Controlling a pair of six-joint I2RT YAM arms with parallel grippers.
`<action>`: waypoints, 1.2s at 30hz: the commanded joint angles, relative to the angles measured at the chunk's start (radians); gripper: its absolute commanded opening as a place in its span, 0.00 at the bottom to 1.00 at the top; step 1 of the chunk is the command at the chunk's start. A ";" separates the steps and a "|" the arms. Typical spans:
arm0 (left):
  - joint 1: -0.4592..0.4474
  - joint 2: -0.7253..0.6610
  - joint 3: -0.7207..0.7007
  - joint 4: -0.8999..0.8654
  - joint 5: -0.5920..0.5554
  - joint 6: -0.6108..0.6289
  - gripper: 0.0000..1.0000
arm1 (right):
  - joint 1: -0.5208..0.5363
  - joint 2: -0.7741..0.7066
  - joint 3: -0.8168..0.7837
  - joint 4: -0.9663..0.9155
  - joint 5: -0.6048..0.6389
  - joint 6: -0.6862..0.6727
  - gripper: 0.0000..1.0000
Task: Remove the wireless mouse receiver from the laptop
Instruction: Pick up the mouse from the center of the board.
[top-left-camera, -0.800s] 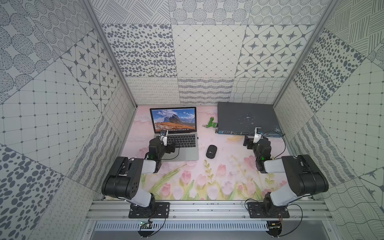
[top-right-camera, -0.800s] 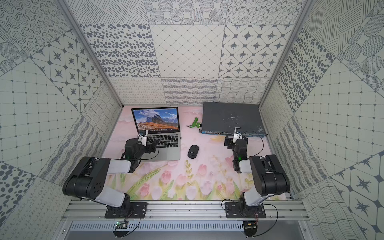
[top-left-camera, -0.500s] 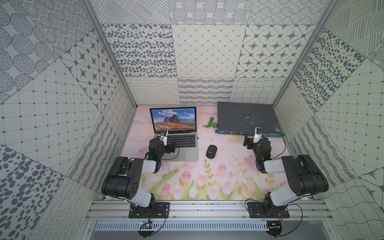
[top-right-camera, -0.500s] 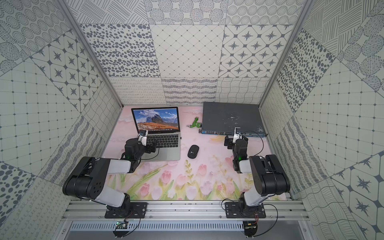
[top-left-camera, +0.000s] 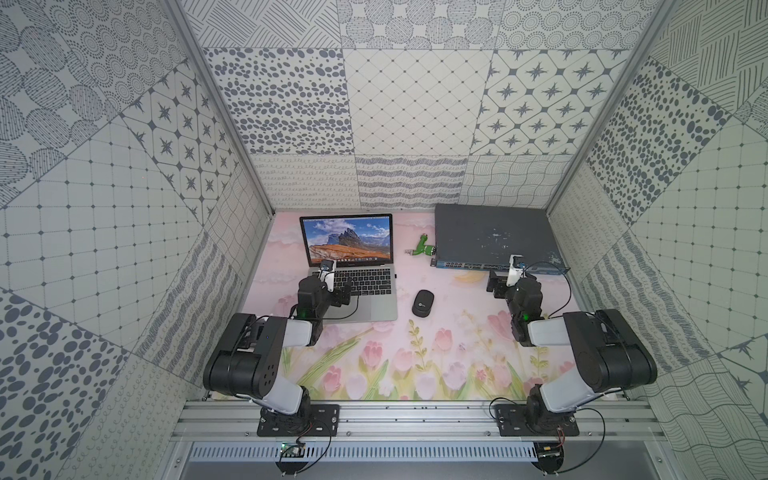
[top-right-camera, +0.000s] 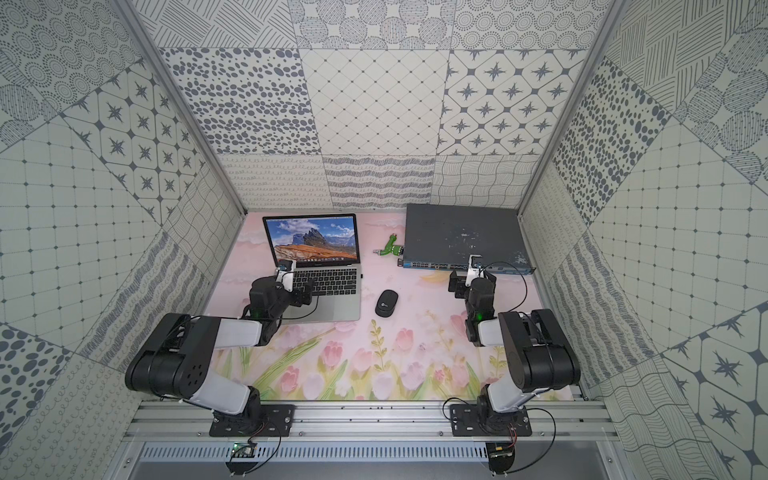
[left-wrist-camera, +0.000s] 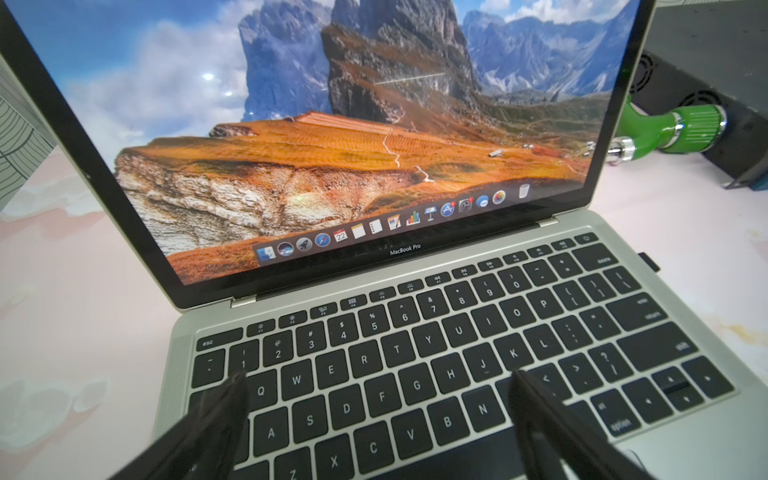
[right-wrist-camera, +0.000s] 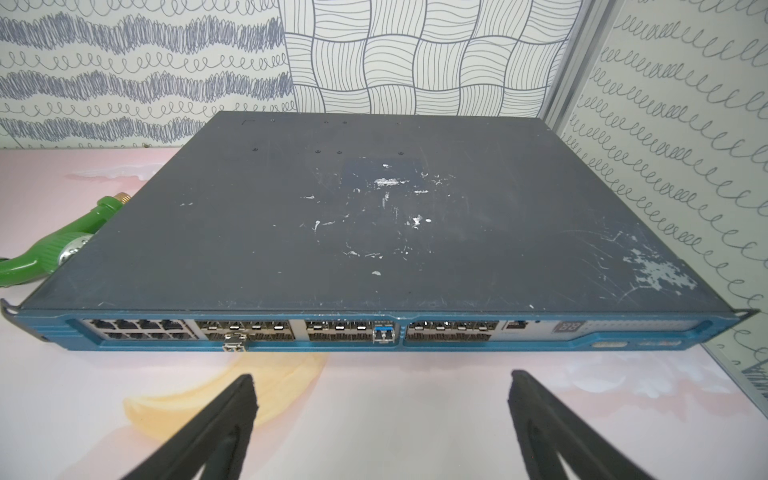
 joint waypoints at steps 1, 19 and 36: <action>-0.009 0.005 0.011 0.031 0.004 0.006 0.99 | 0.001 0.006 0.007 0.031 0.001 -0.010 0.97; -0.035 -0.625 -0.010 -0.424 -0.249 -0.372 0.99 | 0.183 -0.224 0.079 -0.208 0.371 -0.097 0.97; -0.617 -0.100 0.631 -1.277 -0.113 -0.398 0.92 | 0.280 -0.597 0.329 -1.314 0.168 0.290 0.97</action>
